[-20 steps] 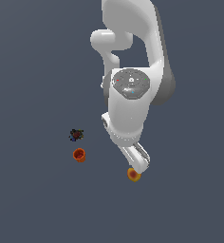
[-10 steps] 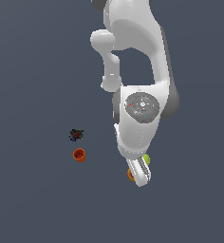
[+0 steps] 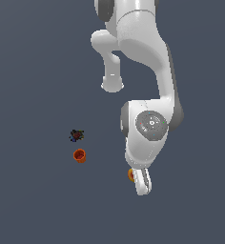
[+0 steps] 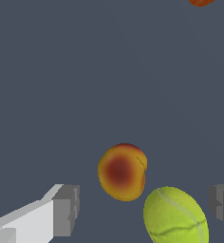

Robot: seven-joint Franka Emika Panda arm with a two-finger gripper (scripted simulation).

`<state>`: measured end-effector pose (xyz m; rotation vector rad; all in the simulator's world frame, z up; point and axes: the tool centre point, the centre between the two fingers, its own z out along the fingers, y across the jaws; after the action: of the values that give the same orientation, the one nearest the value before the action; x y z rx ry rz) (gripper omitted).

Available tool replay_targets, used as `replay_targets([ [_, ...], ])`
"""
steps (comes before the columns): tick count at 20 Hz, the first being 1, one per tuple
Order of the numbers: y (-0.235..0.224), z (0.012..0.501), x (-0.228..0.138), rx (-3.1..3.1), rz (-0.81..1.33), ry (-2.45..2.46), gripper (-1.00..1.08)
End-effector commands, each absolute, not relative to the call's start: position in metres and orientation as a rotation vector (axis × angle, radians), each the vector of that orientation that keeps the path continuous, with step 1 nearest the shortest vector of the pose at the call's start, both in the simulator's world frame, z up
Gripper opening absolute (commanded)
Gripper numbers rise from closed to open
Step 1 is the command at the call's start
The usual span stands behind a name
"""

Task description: Pick up a designated object from a clutter of objects.

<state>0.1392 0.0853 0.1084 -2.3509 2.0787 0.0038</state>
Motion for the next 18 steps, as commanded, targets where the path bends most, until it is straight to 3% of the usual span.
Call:
replay_targets([
  [1,0.09,0.101,0.141,-2.309,0.002,2.126,1.0],
  [18,0.098,0.078,0.144,-2.228,0.001,2.216,1.0],
])
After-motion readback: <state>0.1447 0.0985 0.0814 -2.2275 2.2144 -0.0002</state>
